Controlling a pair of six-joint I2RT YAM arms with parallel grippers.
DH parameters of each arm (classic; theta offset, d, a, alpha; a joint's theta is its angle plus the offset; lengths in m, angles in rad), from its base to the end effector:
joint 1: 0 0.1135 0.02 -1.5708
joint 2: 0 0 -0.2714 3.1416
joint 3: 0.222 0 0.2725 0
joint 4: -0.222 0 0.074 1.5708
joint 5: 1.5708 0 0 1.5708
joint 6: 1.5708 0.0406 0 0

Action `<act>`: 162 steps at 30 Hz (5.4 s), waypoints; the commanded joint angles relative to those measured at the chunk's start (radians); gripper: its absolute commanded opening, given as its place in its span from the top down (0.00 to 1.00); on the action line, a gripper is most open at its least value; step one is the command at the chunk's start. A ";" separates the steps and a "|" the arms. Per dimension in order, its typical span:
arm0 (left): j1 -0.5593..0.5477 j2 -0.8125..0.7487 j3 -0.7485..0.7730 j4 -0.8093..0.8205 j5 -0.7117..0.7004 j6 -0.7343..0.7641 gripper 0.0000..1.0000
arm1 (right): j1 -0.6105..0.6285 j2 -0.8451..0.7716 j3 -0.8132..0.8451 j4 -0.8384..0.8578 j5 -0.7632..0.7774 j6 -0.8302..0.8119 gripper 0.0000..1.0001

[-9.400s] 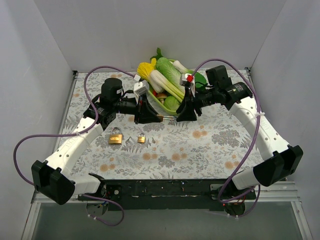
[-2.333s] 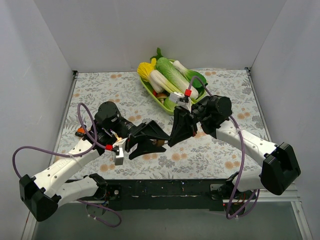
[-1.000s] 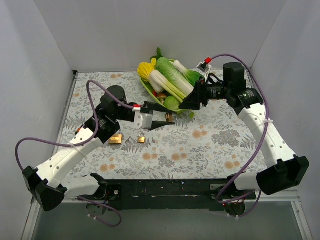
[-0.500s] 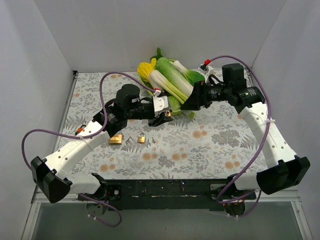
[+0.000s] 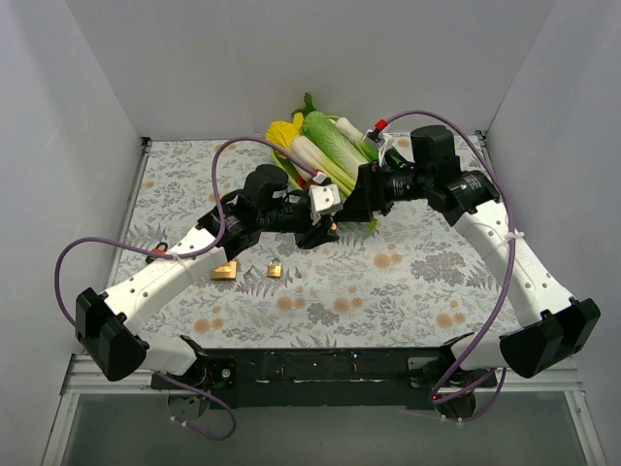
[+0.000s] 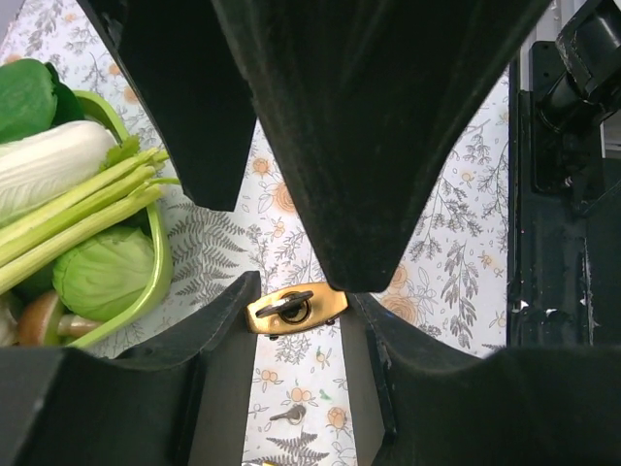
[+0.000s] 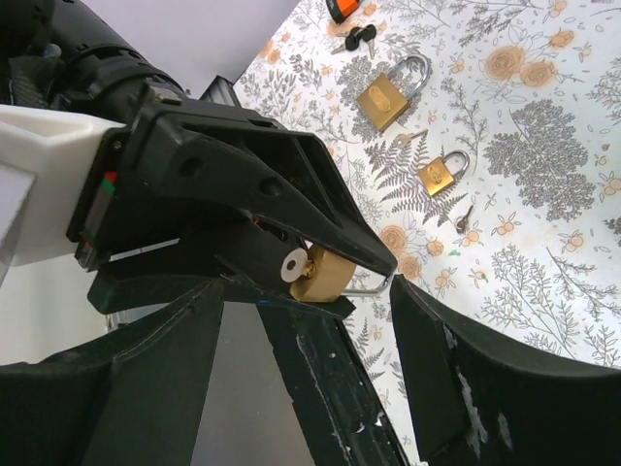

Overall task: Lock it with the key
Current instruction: Lock the lock, then place the lock at the center of the board.

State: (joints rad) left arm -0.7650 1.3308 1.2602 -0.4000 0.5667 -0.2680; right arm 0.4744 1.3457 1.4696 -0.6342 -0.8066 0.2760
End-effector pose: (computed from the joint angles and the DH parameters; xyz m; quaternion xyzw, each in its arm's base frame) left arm 0.2167 -0.2383 0.3691 0.3430 0.7574 -0.4551 0.3188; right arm 0.2578 0.1653 0.4206 -0.2761 0.7699 0.4855 0.3087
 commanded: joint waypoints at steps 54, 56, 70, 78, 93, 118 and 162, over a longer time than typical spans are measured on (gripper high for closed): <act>-0.031 0.048 -0.004 0.068 -0.200 -0.139 0.22 | -0.120 -0.043 -0.133 0.134 0.127 0.107 0.99; -0.031 0.048 -0.010 0.088 -0.195 -0.140 0.22 | -0.120 -0.046 -0.146 0.142 0.122 0.118 0.99; -0.062 0.113 0.011 0.194 -0.182 -0.134 0.34 | -0.120 -0.076 -0.192 0.179 0.072 0.150 0.99; -0.074 0.116 0.008 0.230 -0.149 -0.135 0.60 | -0.120 -0.080 -0.224 0.176 0.057 0.158 0.99; -0.079 0.024 -0.090 0.170 -0.140 0.061 1.00 | -0.175 -0.005 -0.086 -0.036 -0.075 -0.097 0.39; -0.080 0.073 -0.012 0.075 0.024 0.139 1.00 | -0.106 0.007 -0.144 -0.200 -0.100 -0.367 0.54; -0.016 0.157 -0.009 -0.679 0.142 1.158 1.00 | -0.309 -0.016 -0.131 -0.364 -0.055 -0.449 0.99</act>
State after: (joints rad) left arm -0.7807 1.3888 1.1408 -0.6987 0.5949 0.4416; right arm 0.2344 1.3342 1.3128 -0.9524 -0.8734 -0.1307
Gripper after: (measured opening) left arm 0.306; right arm 0.021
